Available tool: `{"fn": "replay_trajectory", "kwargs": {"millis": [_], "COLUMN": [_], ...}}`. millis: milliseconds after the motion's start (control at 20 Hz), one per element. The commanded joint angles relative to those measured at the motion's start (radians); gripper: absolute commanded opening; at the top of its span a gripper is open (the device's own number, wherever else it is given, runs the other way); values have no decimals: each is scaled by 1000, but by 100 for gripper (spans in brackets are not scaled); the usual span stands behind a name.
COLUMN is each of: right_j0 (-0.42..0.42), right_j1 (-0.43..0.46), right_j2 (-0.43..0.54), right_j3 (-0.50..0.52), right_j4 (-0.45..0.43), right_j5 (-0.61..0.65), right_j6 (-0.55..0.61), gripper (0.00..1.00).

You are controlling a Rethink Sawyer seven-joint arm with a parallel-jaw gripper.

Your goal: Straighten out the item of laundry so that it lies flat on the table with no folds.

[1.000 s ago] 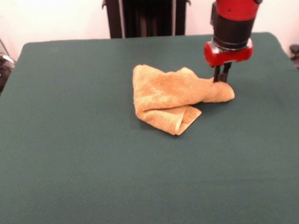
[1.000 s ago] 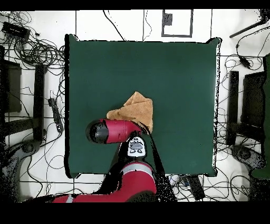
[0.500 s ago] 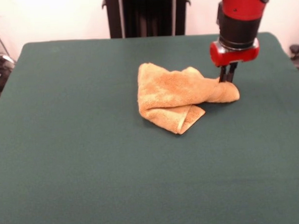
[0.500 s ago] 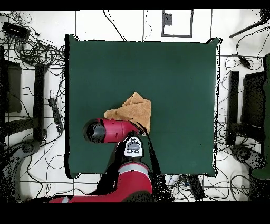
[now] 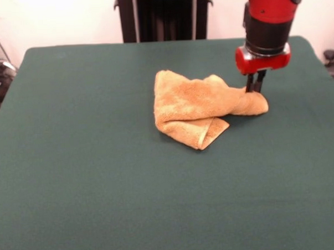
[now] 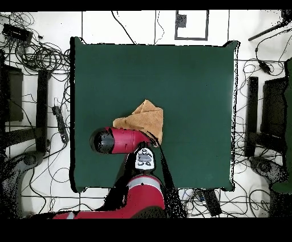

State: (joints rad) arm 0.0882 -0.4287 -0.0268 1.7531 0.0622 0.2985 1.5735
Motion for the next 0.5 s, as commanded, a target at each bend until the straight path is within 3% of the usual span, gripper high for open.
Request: {"fn": "replay_trajectory", "kwargs": {"millis": [50, 200, 500], "right_j0": [8, -2, -63], "right_j1": [-21, -64, -142], "right_j2": [56, 21, 26], "right_j3": [11, 35, 114], "right_j4": [23, -3, -53], "right_j5": [75, 112, 55], "right_j6": [168, 144, 102], "gripper": [0, 0, 0]}}
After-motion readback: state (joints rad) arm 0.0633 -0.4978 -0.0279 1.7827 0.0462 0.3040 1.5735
